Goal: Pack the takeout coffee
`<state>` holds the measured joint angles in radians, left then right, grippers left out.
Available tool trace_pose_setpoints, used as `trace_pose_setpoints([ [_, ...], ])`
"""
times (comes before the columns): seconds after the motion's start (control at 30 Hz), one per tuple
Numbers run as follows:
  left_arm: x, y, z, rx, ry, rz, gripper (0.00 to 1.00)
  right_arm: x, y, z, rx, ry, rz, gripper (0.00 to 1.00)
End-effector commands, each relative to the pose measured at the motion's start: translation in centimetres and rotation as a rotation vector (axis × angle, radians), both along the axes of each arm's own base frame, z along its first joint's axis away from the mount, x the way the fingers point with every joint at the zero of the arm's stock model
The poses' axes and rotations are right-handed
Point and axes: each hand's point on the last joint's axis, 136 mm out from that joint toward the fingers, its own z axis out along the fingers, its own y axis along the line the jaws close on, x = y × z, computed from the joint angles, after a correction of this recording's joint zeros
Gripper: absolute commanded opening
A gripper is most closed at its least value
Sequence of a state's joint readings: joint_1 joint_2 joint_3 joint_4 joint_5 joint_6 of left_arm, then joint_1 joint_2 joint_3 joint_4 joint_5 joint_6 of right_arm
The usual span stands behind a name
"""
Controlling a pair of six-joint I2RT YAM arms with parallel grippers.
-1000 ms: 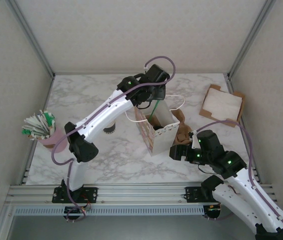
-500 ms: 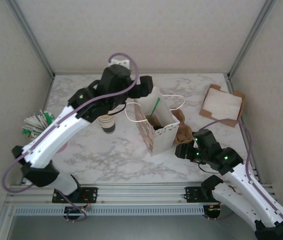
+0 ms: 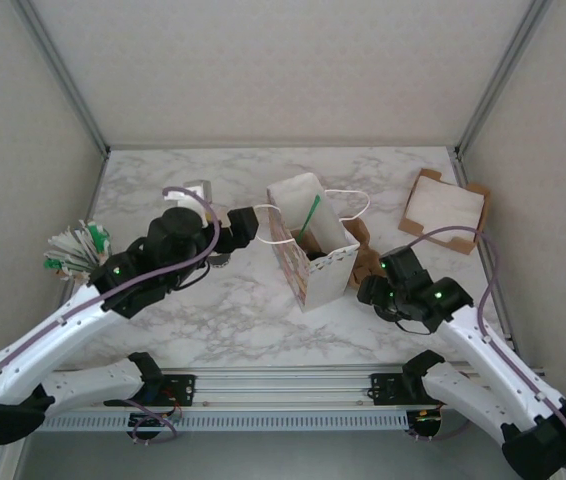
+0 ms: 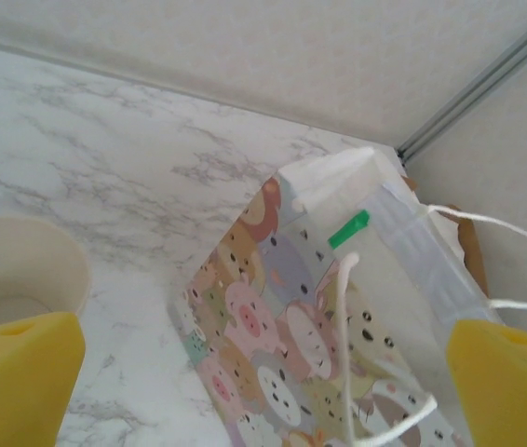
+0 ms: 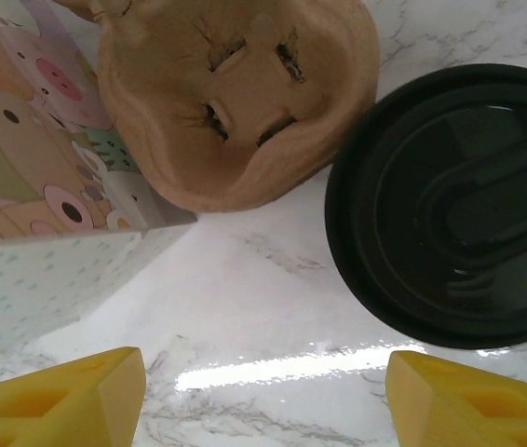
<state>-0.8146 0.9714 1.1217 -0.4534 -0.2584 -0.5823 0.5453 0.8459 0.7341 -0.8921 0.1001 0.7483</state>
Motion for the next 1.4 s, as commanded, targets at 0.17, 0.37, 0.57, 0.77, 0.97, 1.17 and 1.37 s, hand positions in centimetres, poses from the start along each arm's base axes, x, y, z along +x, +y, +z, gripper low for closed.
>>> trace_pose_setpoints([
  [0.17, -0.7, -1.0, -2.4, -0.08, 0.021, -0.056, 0.97, 1.7, 3.2, 1.0, 0.121, -0.022, 0.072, 0.69],
  [0.37, -0.1, -2.1, -2.6, -0.091, 0.018, -0.077, 0.97, 1.7, 4.9, 0.3, 0.201, 0.002, 0.106, 0.69],
  [0.57, 0.5, -3.0, -2.6, -0.097, 0.017, -0.089, 0.97, 1.7, 6.4, 0.2, 0.279, 0.01, 0.132, 0.69],
  [0.77, 0.7, -3.3, -2.4, -0.115, 0.011, -0.09, 0.97, 1.8, 7.6, 0.1, 0.349, 0.017, 0.145, 0.69],
  [0.97, 0.9, -3.5, -2.3, -0.124, 0.008, -0.088, 0.97, 2.0, 8.7, -0.2, 0.398, 0.029, 0.154, 0.69],
  [1.17, 1.4, -4.1, -2.4, -0.143, 0.016, -0.091, 0.97, 2.1, 9.6, 0.0, 0.436, 0.031, 0.164, 0.69],
  [1.37, 2.0, -4.9, -2.8, -0.162, 0.028, -0.093, 0.97, 1.8, 10.0, -0.1, 0.439, 0.031, 0.175, 0.69],
])
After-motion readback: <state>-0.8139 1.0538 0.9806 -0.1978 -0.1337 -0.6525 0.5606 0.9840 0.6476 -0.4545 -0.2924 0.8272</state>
